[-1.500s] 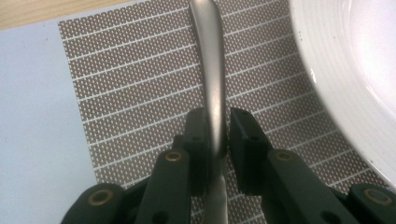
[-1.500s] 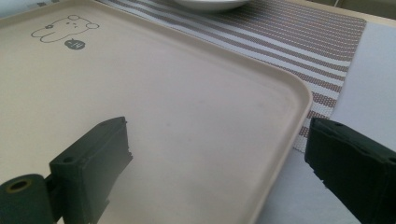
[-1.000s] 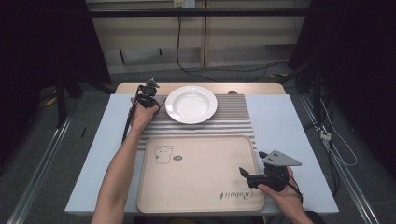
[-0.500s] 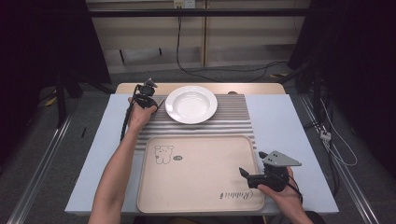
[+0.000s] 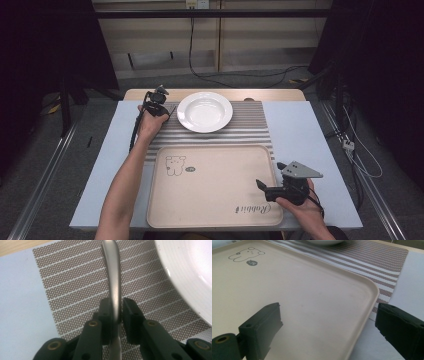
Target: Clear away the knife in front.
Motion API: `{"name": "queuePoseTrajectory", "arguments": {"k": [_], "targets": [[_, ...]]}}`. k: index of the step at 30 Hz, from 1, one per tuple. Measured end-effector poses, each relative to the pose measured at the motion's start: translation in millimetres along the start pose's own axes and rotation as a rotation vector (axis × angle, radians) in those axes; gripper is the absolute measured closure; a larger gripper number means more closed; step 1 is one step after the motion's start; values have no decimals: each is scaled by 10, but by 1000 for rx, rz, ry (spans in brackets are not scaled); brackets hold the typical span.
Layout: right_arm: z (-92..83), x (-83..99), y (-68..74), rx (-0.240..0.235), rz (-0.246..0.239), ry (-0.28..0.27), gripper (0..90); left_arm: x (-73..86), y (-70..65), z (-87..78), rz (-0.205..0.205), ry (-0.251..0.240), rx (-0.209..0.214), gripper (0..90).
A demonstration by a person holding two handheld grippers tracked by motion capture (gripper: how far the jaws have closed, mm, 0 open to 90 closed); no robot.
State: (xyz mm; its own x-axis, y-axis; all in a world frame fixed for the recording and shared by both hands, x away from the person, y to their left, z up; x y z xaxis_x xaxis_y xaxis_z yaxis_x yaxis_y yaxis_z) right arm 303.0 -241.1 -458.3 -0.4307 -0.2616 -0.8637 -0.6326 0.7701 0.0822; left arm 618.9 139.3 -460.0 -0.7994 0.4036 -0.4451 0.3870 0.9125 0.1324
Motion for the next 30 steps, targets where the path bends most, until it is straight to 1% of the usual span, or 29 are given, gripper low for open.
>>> {"name": "queuePoseTrajectory", "arguments": {"k": [3, 4, 5, 8, 10, 14, 15, 16, 17, 19, 20, 24, 26, 27, 28, 30], "targets": [[-1, 1, 1, 0, 1, 0, 66, 0, 3, 1, 12, -2, 1, 782], [-1, 1, 1, 0, 0, 0, 66, 1, 2, 1, 3, -1, 5, 791], [-1, 1, 2, -1, 1, 0, 66, 2, 2, 0, 3, 1, 4, 792], [-5, 1, 5, -2, 1, 0, 66, 1, -6, -8, 16, 15, -3, 795], [-10, 2, 7, -2, 2, -1, 66, 3, -10, -9, 25, 12, -4, 797], [-14, 4, 8, -1, 2, 0, 66, 6, -18, -14, 28, 9, -8, 799], [-14, 3, 8, -2, 4, 0, 66, 7, -18, -17, 23, 15, -1, 799], [-13, 3, 7, -1, 6, 0, 66, 9, -10, -26, 32, 22, 4, 799], [-11, 2, 5, -1, 5, 0, 66, 15, -5, -36, 33, 20, -9, 799], [-8, 0, 3, 1, 5, -2, 66, 35, 6, -54, 43, 26, -15, 799], [-11, -2, 5, 2, 3, -4, 66, 49, 16, -64, 37, 26, -2, 799], [-15, -2, 9, 2, 2, -5, 66, 106, 42, -81, 33, 25, 3, 799], [-14, -2, 11, 2, 0, -4, 67, 125, 52, -91, 42, 27, 8, 799], [-12, -2, 13, 2, 1, -3, 66, 133, 50, -92, 30, 21, 7, 799], [-11, -2, 14, 2, 1, -2, 66, 140, 60, -101, 36, 20, 13, 799], [-9, -3, 16, 2, 1, -2, 66, 151, 63, -123, 34, 19, 15, 799]]}}
Point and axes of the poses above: each handheld gripper's, and its own axes: z roughly forward along the jaws, x roughly out of its underside, y roughly to its left, the point moved 3 cm from there along z, roughly forward along the jaws, and after that the axes turned 9 degrees about -x, right-handed, at the moved point
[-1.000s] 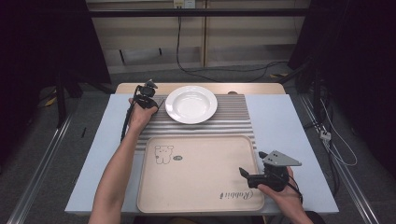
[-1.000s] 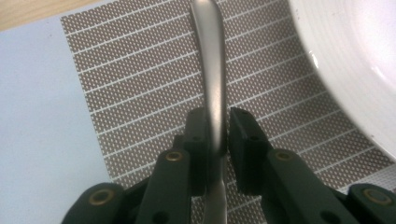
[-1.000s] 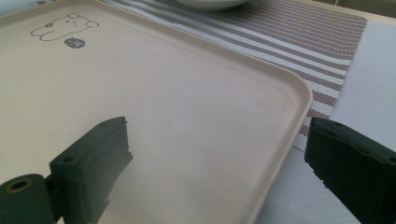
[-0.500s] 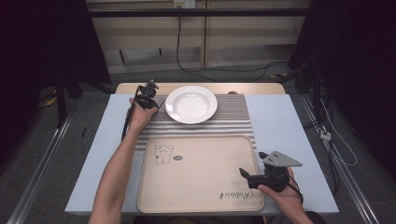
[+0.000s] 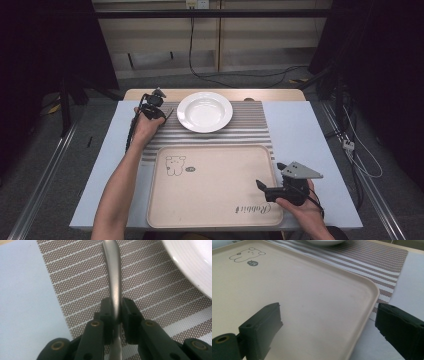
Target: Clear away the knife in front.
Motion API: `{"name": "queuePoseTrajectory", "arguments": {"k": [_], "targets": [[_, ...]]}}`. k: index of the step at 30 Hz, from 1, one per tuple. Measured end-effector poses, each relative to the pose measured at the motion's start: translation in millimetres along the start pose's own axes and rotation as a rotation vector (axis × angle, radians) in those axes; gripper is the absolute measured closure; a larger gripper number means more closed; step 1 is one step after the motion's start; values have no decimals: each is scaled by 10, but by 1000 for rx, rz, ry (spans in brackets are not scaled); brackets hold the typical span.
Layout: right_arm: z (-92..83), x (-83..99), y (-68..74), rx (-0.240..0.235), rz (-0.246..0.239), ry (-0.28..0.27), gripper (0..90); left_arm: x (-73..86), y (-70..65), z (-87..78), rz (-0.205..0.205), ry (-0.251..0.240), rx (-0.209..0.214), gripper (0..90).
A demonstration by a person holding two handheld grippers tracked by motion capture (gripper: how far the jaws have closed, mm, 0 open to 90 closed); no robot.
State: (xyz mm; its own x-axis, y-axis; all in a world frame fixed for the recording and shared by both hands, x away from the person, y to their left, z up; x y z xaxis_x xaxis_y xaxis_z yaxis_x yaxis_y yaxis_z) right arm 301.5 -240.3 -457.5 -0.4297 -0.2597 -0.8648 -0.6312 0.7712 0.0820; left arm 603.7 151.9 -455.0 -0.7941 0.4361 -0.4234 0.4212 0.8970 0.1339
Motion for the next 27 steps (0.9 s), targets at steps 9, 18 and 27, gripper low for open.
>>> {"name": "queuePoseTrajectory", "arguments": {"k": [9, 18, 27], "targets": [[0, 0, 2, 0, -2, 3, 66, 19, 12, -228, 25, -24, -8, 799], [-17, -7, 10, -2, -8, -6, 68, 99, 39, -430, 16, -48, -24, 799], [-24, -12, 4, -1, -9, -10, 68, 205, 22, -661, 31, -83, -23, 798]]}}
Point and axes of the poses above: each handheld gripper's, and its own axes: z roughly forward along the jaws, x roughly out of its underside, y roughly to its left, the point moved 3 cm from there along z, roughly forward along the jaws, and after that the axes turned 9 degrees about -x, right-handed, at the moved point
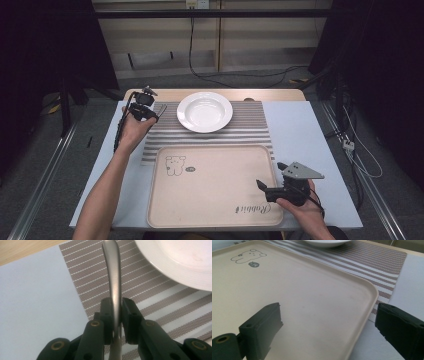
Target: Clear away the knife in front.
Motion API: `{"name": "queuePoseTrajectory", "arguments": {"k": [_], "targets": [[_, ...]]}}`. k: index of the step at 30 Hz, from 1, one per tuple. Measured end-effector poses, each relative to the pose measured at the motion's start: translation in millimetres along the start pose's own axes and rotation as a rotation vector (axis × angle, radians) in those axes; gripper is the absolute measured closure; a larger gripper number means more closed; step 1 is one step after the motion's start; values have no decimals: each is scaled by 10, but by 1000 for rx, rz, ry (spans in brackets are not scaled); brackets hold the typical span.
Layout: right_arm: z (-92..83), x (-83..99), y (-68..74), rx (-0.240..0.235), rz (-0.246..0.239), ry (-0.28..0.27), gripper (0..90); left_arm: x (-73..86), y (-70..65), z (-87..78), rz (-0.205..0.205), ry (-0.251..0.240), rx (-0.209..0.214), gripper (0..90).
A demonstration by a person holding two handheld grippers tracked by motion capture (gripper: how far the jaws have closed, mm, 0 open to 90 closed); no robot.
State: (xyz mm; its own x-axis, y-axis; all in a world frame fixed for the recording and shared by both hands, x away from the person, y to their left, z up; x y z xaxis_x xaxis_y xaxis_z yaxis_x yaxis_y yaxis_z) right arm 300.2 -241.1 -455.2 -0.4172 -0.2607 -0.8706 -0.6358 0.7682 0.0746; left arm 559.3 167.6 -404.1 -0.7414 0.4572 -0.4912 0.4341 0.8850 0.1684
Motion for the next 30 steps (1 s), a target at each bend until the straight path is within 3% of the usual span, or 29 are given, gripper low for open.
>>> {"name": "queuePoseTrajectory", "arguments": {"k": [4, 7, 15, 30], "targets": [[4, -3, -5, 2, -2, 4, 69, 13, -50, -87, 12, -16, 4, 799], [5, -6, -5, 8, -4, 5, 69, 32, -103, -154, 45, -30, -2, 799], [2, -8, -7, 16, -5, 6, 70, 132, -156, -316, 63, -57, 3, 798], [-11, -11, -15, 18, -4, -3, 70, 344, -426, -457, 105, -81, 16, 799]]}}
Point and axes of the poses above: each handheld gripper's, and its own axes: z roughly forward along the jaws, x roughly out of its underside, y roughly to its left, the point moved 3 cm from there along z, roughly forward along the jaws, and after that the axes turned 9 degrees about -x, right-handed, at the moved point
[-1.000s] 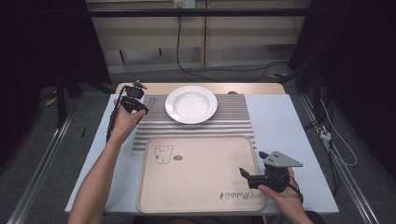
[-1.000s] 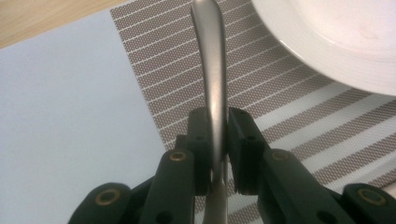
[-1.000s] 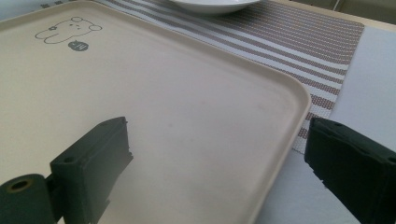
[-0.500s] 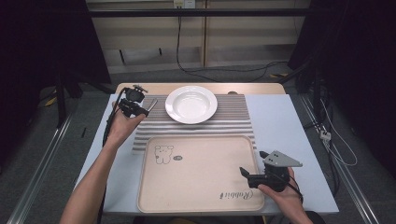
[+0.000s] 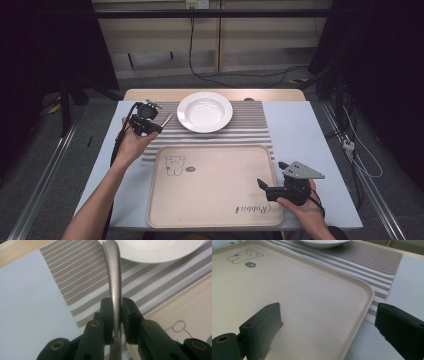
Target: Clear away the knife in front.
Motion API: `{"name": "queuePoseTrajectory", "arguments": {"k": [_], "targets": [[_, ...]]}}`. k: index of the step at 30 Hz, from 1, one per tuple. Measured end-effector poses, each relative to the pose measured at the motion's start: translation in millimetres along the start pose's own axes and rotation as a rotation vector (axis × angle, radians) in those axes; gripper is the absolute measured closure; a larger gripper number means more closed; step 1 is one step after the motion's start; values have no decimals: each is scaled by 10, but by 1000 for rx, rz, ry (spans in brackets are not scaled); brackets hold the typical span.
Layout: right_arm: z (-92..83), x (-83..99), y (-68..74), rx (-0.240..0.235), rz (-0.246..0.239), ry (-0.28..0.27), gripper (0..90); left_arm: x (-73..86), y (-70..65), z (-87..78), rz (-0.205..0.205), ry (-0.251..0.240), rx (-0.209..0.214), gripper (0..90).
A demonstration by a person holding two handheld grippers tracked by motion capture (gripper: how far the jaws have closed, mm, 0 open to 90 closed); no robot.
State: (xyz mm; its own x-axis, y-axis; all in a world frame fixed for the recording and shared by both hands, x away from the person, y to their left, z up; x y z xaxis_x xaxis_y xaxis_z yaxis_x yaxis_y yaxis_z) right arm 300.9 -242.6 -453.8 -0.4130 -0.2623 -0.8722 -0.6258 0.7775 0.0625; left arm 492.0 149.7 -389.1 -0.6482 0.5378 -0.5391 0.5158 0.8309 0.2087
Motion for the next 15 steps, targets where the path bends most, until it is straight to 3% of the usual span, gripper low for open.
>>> {"name": "queuePoseTrajectory", "arguments": {"k": [8, 13, 15], "targets": [[9, -1, -3, 1, -1, 2, 70, 82, -173, -96, -5, -32, 50, 798], [15, -1, -3, 3, -1, 3, 69, 140, -298, -148, 10, -28, 57, 798], [13, -3, 2, 0, -3, 2, 69, 164, -342, -157, 7, -23, 38, 799]]}}
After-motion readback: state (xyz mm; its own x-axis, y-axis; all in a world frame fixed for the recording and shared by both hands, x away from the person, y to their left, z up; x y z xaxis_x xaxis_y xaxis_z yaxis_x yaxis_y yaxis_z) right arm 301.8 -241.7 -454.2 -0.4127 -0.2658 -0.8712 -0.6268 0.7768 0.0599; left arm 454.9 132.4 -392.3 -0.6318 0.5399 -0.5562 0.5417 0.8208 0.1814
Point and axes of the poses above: each handheld gripper's, and its own axes: z roughly forward along the jaws, x roughly out of its underside, y roughly to its left, the point moved 3 cm from there along z, roughly forward along the jaws, and after that the axes turned 9 degrees about -x, right-handed, at the moved point
